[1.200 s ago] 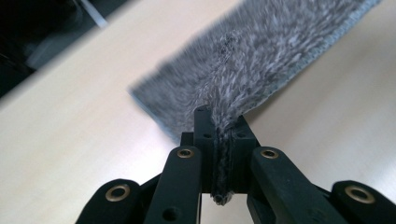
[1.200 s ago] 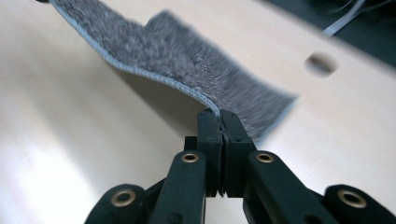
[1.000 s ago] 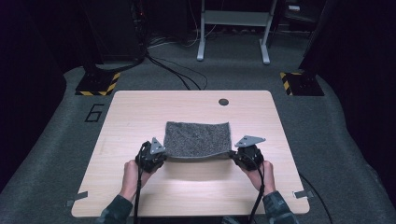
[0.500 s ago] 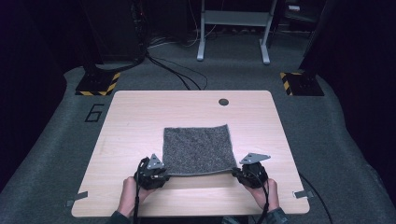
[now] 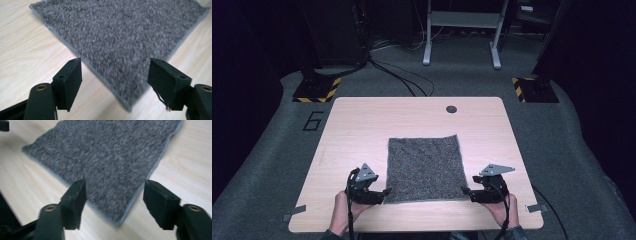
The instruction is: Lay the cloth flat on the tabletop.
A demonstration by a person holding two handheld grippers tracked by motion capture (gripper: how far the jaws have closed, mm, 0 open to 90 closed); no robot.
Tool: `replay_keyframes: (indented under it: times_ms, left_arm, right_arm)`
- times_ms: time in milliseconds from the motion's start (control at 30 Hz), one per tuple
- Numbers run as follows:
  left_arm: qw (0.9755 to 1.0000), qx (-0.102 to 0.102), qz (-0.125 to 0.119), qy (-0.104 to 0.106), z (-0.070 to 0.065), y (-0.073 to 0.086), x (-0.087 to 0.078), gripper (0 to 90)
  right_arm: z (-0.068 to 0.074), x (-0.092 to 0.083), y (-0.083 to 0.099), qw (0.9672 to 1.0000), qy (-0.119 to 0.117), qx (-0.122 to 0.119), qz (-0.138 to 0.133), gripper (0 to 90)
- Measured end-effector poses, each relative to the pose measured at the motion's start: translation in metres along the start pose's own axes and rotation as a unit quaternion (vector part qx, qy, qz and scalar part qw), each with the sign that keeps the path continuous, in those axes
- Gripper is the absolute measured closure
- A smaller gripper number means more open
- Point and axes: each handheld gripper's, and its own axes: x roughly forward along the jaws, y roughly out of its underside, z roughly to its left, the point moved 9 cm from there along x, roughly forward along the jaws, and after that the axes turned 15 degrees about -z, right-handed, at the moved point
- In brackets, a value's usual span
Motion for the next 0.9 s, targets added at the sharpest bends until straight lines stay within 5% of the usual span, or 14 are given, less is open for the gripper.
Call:
replay_keyframes:
  times_ms: [200, 533, 900]
  left_arm:
    - [0.9999, -0.005, 0.008, 0.005, 0.001, -0.001, 0.032, 20.6]
    - [0.9992, 0.011, 0.039, 0.003, 0.006, 0.008, 0.073, 14.5]
    - [0.9984, 0.018, 0.054, 0.007, 0.002, 0.017, 0.083, 13.8]
  right_arm:
    - [-0.001, 0.033, -0.013, 0.9998, 0.011, -0.016, -0.005, 17.0]
    - [-0.004, 0.09, -0.01, 0.9983, 0.026, -0.038, 0.035, 3.8]
    - [-0.01, 0.101, 0.017, 0.9956, 0.038, -0.032, 0.079, 3.6]
